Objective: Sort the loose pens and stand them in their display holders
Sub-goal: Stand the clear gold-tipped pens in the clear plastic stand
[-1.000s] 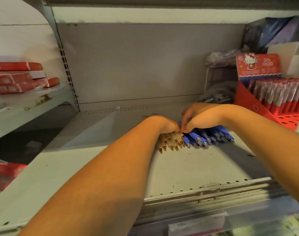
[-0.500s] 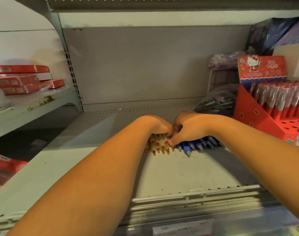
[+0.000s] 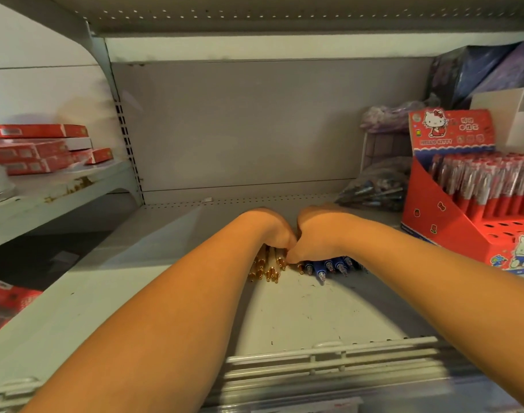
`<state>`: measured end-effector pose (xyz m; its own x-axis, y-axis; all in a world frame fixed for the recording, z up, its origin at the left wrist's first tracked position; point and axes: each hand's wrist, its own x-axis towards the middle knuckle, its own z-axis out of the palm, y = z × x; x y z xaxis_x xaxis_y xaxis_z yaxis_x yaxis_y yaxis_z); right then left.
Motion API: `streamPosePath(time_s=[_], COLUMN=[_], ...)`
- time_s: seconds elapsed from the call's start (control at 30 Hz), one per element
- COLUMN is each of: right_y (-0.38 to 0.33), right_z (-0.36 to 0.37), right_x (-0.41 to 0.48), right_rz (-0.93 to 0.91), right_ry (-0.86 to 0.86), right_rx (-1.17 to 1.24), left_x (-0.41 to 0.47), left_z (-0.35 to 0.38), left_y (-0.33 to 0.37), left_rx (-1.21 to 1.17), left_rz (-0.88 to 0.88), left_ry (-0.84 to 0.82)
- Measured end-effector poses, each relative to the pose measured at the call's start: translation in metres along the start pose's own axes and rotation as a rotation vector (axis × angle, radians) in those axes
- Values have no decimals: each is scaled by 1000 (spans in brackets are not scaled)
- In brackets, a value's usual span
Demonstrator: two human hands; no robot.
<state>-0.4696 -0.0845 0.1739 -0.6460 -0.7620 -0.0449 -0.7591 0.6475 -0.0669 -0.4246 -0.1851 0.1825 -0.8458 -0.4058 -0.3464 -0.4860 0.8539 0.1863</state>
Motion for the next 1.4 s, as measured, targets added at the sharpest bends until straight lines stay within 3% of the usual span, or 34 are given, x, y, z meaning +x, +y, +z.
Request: streamPosePath(time_s=[0.17, 0.3, 0.47, 0.63, 0.77, 0.87, 1.03, 1.1, 1.23, 1.4], right_y=[-2, -7, -8, -9, -7, -3, 8, 14, 24, 25], right_z=[-1, 7, 13, 10, 1, -5, -10, -9, -5, -9], right_x=[-2, 1, 5, 3, -2, -6, -12, -16, -35, -68], right_rz=[0, 75, 87, 115, 163, 202, 240, 239, 244, 188], right_ry=[-38, 58, 159, 208, 253, 278, 386, 384, 409, 483], right_rx=[-2, -26, -232, -177, -46, 90, 279, 457, 1033, 1313], left_x=[3, 2, -7, -15, -17, -14, -13, -12, -9, -16], left_z=[1, -2, -11, -11, -3, 4, 6, 5, 5, 3], left_y=[-12, -19, -27, -34, -28, -22, -24, -28, -31, -33], left_rx=[-47, 31, 53, 63, 116, 266, 305, 276, 246, 79], left_rz=[-64, -66, -62, -80, -73, -42, 0, 1, 0, 27], left_ry=[0, -10, -103, -105, -127, -15, 18, 45, 126, 157])
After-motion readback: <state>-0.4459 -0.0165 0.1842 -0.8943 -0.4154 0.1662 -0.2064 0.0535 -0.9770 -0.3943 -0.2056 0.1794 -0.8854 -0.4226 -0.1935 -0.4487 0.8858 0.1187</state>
